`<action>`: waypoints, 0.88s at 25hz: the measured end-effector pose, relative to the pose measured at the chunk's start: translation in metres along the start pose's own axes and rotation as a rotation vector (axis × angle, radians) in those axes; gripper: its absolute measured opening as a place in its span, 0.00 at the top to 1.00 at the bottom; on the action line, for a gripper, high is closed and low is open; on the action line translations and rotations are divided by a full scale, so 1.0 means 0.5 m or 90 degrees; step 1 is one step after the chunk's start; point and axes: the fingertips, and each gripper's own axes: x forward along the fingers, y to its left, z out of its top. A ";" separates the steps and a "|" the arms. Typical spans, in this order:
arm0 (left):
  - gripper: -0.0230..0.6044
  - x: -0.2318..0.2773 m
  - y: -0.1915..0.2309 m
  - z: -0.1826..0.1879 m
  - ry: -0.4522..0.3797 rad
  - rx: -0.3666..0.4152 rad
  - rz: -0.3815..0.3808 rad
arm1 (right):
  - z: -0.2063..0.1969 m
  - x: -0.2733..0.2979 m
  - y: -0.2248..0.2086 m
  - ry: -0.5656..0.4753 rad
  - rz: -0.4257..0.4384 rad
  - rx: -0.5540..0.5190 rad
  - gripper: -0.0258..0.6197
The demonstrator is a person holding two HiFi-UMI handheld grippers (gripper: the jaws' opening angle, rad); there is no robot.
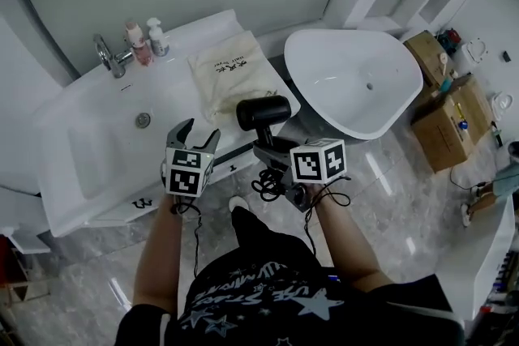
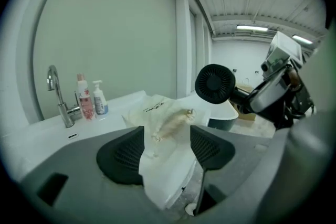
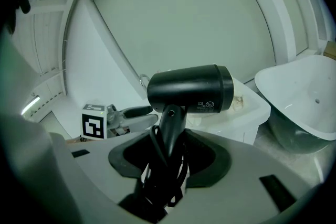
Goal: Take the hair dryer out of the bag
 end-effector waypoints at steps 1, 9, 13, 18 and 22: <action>0.52 -0.027 -0.006 -0.002 -0.010 -0.005 0.004 | 0.000 -0.008 0.014 -0.015 0.004 -0.006 0.68; 0.52 -0.250 -0.094 -0.070 -0.061 -0.037 0.012 | -0.082 -0.094 0.133 -0.086 0.008 -0.021 0.68; 0.57 -0.336 -0.124 -0.095 -0.075 -0.057 0.009 | -0.121 -0.125 0.184 -0.108 0.001 0.001 0.68; 0.72 -0.434 -0.190 -0.134 -0.084 -0.050 -0.022 | -0.202 -0.185 0.247 -0.125 -0.010 0.031 0.68; 0.86 -0.494 -0.248 -0.174 -0.094 -0.049 -0.038 | -0.278 -0.231 0.286 -0.136 -0.017 0.050 0.68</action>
